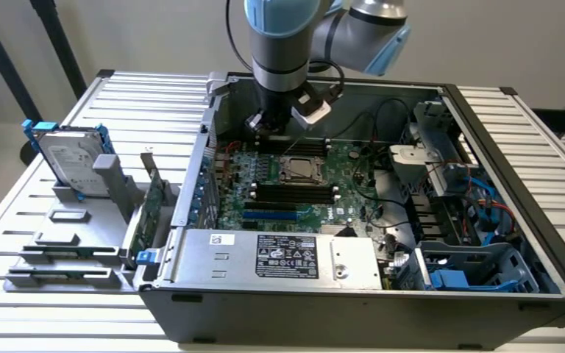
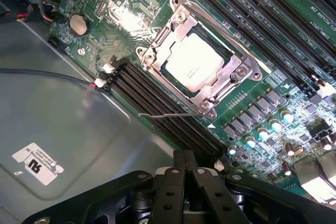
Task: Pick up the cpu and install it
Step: 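Install the first cpu locking lever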
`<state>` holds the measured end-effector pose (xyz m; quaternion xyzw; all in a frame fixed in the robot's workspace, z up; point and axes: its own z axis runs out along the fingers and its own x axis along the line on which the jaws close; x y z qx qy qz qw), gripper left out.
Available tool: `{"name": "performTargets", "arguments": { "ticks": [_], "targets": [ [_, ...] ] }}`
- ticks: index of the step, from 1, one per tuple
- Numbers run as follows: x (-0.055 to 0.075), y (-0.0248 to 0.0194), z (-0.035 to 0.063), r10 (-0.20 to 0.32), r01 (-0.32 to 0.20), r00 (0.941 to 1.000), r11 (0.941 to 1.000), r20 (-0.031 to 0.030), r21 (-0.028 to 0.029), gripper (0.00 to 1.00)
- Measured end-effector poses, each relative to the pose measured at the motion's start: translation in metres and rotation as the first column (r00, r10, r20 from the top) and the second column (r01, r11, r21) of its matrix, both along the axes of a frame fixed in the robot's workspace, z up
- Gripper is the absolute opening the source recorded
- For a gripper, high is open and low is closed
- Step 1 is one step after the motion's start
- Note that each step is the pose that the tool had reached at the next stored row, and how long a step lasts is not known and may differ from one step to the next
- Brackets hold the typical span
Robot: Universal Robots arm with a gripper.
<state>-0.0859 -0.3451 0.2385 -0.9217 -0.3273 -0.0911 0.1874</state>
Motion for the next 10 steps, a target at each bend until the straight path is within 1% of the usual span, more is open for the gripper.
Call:
{"name": "performTargets", "arguments": {
  "ticks": [2, 4, 6, 8, 10],
  "targets": [
    [0.0, 0.0, -0.0032, -0.001, 0.001, 1.0, 1.0, 0.0017, -0.002, 0.11],
    [0.0, 0.0, -0.0057, -0.001, 0.001, 1.0, 1.0, 0.0051, -0.0021, 0.11],
    [0.0, 0.0, -0.0082, -0.001, 0.001, 0.9999, 1.0, 0.0115, -0.0027, 0.11],
    [0.0, 0.0, -0.0107, -0.001, 0.001, 0.9999, 1.0, 0.0171, -0.0045, 0.11],
    [0.0, 0.0, -0.0135, -0.001, 0.001, 0.9998, 1.0, 0.0199, -0.0076, 0.11]
  ]
}}
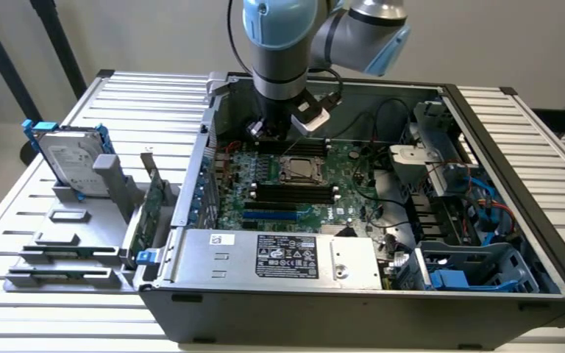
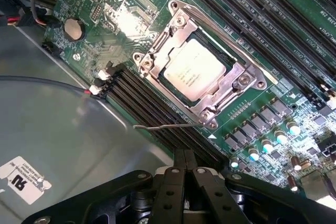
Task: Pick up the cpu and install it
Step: 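Install the first cpu locking lever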
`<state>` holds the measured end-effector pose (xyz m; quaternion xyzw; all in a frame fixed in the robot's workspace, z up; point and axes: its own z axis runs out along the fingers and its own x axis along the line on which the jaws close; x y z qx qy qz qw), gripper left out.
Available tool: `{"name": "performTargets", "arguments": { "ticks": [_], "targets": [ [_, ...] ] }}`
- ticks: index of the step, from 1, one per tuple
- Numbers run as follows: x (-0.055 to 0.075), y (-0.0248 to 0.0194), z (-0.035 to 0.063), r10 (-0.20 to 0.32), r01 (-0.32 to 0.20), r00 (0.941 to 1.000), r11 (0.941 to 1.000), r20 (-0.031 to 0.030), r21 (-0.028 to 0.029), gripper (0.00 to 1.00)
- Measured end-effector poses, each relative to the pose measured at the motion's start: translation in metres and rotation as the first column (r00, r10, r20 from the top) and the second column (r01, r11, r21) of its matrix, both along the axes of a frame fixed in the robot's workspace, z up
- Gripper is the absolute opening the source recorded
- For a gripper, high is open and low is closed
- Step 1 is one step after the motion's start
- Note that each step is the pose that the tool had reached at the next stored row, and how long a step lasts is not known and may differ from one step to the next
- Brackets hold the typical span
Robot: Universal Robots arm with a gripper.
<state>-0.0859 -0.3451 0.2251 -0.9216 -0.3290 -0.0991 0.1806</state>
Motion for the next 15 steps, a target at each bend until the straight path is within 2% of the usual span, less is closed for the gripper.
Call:
{"name": "performTargets", "arguments": {
  "ticks": [2, 5, 9, 13, 15],
  "targets": [
    [0.0, 0.0, -0.0026, 0.0, 0.0, 1.0, 1.0, 0.0011, -0.0046, 0.11],
    [0.0, 0.0, -0.0061, 0.0, 0.0, 1.0, 0.9999, 0.0025, -0.0154, 0.11],
    [0.0, 0.0, -0.0104, 0.002, -0.001, 1.0, 0.9996, 0.007, -0.0272, 0.11],
    [0.0, 0.0002, -0.0147, 0.004, -0.003, 0.9999, 0.9993, 0.0152, -0.0367, 0.11],
    [0.0, 0.0006, -0.0163, 0.004, -0.003, 0.9998, 0.9992, 0.0205, -0.0391, 0.11]
  ]
}}
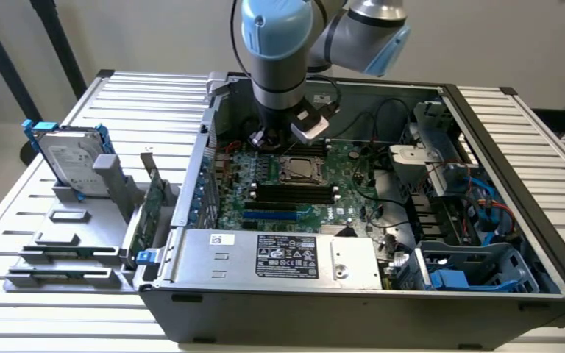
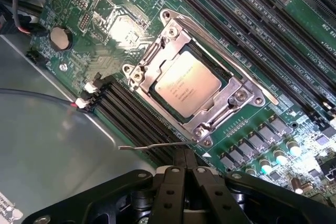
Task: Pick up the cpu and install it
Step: 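Install the first cpu locking lever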
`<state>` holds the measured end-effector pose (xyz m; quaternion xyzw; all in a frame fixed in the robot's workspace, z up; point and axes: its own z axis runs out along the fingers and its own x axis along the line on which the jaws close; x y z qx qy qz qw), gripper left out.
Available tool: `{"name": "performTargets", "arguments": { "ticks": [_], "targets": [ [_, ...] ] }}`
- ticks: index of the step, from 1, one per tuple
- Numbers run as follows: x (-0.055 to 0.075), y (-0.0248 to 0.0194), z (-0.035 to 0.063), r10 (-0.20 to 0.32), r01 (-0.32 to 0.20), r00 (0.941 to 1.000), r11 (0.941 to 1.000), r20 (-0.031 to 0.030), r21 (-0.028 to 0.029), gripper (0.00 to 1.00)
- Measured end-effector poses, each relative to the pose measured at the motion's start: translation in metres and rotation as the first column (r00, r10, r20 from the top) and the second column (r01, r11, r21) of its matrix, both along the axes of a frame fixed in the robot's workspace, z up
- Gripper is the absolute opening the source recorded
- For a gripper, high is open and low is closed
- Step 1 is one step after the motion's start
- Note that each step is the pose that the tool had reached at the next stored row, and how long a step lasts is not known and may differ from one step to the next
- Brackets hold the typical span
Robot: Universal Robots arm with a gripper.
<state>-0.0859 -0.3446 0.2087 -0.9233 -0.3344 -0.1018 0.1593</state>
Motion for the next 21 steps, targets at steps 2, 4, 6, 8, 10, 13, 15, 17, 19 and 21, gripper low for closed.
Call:
{"name": "performTargets", "arguments": {
  "ticks": [2, 4, 6, 8, 10, 13, 15, 17, 19, 21],
  "targets": [
    [0.0, 0.0004, -0.001, 0.0, 0.0, 1.0, 1.0, 0.0034, -0.001, 0.11],
    [0.0, 0.0008, -0.0017, 0.0, 0.0, 1.0, 1.0, 0.0065, -0.0012, 0.11],
    [0.0, 0.001, -0.0018, 0.0, 0.0, 1.0, 1.0, 0.0076, -0.0013, 0.11],
    [0.0, 0.001, -0.0019, 0.0, 0.0, 1.0, 1.0, 0.0078, -0.0013, 0.11],
    [0.0, 0.001, -0.0019, 0.0, 0.0, 1.0, 1.0, 0.0078, -0.0012, 0.11],
    [0.0, 0.0014, -0.0019, 0.0, 0.0, 1.0, 1.0, 0.0078, -0.0016, 0.11],
    [0.0, 0.0018, -0.0019, 0.001, -0.001, 1.0, 1.0, 0.0079, -0.0022, 0.11],
    [0.0, 0.0025, -0.0019, 0.003, -0.003, 1.0, 1.0, 0.0078, -0.0037, 0.11],
    [0.0, 0.0036, -0.0019, 0.007, -0.007, 0.9999, 1.0, 0.0079, -0.0052, 0.11],
    [0.0, 0.0048, -0.0019, 0.013, -0.013, 0.9999, 0.9999, 0.0085, -0.0069, 0.11]
  ]
}}
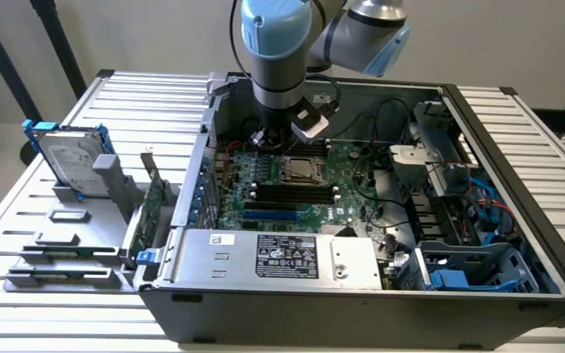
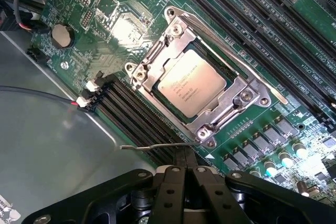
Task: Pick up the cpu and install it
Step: 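Install the first cpu locking lever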
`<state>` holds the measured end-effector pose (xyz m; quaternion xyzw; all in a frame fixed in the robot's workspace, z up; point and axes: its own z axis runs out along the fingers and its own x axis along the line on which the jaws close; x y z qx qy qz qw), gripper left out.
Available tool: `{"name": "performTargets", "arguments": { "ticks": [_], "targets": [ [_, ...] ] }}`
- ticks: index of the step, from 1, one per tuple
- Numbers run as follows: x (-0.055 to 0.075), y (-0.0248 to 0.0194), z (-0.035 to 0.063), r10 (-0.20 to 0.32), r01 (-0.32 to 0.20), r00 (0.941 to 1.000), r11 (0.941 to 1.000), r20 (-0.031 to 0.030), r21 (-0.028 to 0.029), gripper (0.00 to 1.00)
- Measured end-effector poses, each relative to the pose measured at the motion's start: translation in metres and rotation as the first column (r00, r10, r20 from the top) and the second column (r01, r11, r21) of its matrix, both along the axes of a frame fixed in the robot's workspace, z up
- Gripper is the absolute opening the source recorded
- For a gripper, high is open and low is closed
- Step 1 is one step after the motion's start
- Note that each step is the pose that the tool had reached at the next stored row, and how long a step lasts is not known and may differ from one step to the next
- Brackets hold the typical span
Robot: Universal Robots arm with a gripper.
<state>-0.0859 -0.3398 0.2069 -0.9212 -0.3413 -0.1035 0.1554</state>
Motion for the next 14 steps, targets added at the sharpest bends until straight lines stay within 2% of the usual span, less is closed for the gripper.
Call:
{"name": "performTargets", "arguments": {
  "ticks": [3, 7, 14],
  "targets": [
    [0.0001, 0.0017, -0.0002, 0.011, -0.011, 0.9999, 0.9999, 0.002, -0.0028, 0.11],
    [0.0, 0.0017, -0.001, 0.023, -0.023, 0.9997, 0.9997, 0.0036, -0.0056, 0.11],
    [0.0001, 0.0017, -0.0033, 0.031, -0.031, 0.9995, 0.9995, 0.0045, -0.0065, 0.11]
  ]
}}
